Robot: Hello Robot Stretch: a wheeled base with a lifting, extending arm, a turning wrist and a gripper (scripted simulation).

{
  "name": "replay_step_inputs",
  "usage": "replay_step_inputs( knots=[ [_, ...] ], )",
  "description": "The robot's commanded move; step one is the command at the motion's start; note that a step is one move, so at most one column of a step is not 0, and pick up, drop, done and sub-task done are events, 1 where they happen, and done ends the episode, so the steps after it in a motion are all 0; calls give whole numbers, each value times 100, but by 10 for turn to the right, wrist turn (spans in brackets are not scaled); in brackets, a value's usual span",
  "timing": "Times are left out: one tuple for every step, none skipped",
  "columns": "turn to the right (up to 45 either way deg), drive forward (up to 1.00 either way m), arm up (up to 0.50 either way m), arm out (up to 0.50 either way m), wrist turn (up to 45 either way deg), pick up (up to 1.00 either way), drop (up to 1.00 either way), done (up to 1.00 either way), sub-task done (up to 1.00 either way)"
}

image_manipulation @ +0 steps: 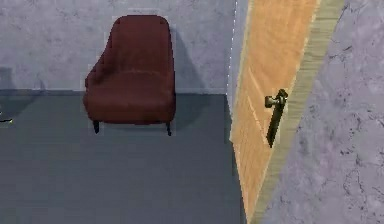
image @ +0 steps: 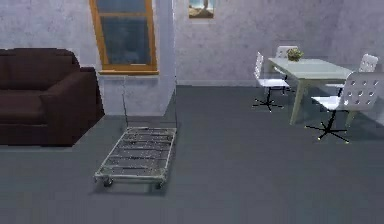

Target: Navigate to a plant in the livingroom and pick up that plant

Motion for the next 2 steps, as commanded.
replay_step_inputs(
  knots=[
    [0,20,0,0,0,0,0,0,0],
    [240,0,0,0,0,0,0,0,0]
  ],
)
